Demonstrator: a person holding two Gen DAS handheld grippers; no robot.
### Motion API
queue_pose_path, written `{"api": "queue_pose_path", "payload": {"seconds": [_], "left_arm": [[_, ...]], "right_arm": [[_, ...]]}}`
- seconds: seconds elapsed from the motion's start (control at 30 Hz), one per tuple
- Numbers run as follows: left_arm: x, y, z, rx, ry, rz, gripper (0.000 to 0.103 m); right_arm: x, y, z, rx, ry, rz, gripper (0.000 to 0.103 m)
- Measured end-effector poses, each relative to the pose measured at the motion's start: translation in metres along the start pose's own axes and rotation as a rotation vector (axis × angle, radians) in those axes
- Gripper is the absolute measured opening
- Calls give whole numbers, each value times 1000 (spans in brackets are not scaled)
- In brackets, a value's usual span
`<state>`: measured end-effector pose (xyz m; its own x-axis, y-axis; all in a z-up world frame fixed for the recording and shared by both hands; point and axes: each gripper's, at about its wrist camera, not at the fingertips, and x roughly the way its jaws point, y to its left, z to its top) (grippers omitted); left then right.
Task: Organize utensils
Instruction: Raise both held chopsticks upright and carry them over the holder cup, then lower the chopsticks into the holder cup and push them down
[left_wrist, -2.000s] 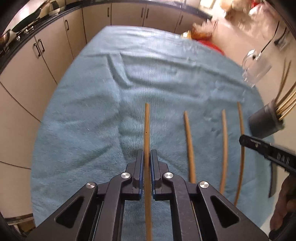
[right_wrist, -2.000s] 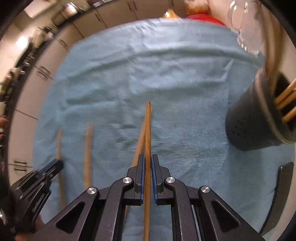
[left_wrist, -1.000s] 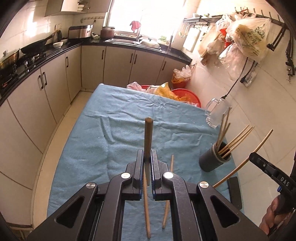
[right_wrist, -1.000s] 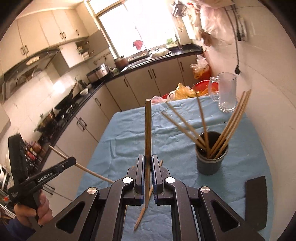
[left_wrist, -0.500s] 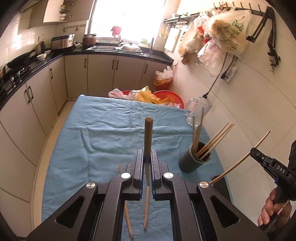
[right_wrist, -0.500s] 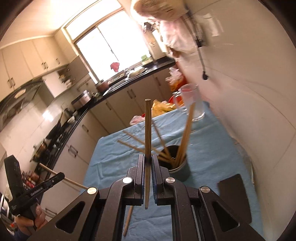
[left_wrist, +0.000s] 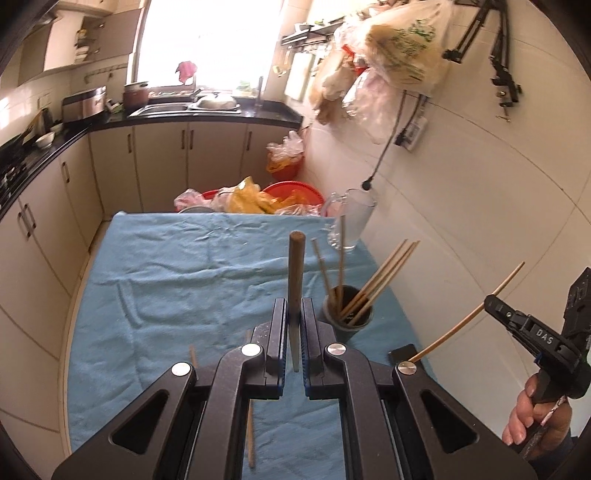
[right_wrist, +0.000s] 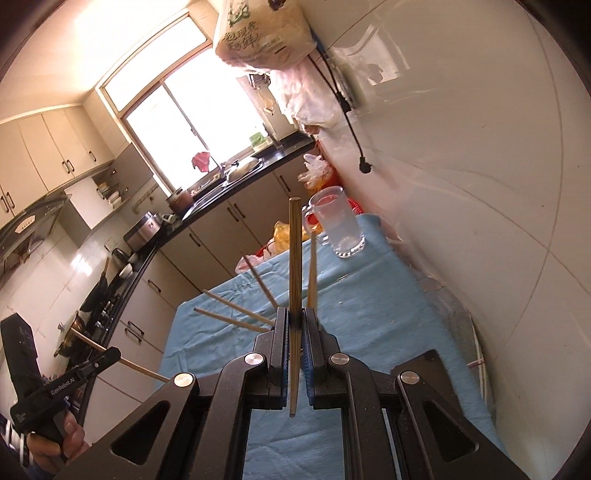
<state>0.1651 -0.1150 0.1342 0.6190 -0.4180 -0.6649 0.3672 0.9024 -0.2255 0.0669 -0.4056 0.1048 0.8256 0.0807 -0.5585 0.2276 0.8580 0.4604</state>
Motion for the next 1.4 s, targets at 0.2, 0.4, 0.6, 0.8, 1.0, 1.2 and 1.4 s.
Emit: {"api": "queue_pose_path", "payload": {"seconds": [0.2,0.4,0.6,0.8,1.0,1.2,1.4], "left_arm": [[-1,-26,16,35,-13,-41,6],[3,-48,31,64,-25,-59,6],[6,-67,50,85,-52,-58,6],[21,-81,61,99,-53,-47,6],[43,-85,65,97,-40,-33,6],[71,-81,64,76,-31,-5,6],[94,-75,59,61,-15,7,6]], "right_arm": [[-7,-8,6,18,-15,-3,7],[-11,-14,12,16,-28,-2,7],[-9,-18,24,23,-41,7,7],[0,-14,39,0,-59,18,7],[23,-13,50,-13,-60,9,7],[50,-9,55,-22,-59,0,7],[77,-7,53,-40,-33,-19,7]]}}
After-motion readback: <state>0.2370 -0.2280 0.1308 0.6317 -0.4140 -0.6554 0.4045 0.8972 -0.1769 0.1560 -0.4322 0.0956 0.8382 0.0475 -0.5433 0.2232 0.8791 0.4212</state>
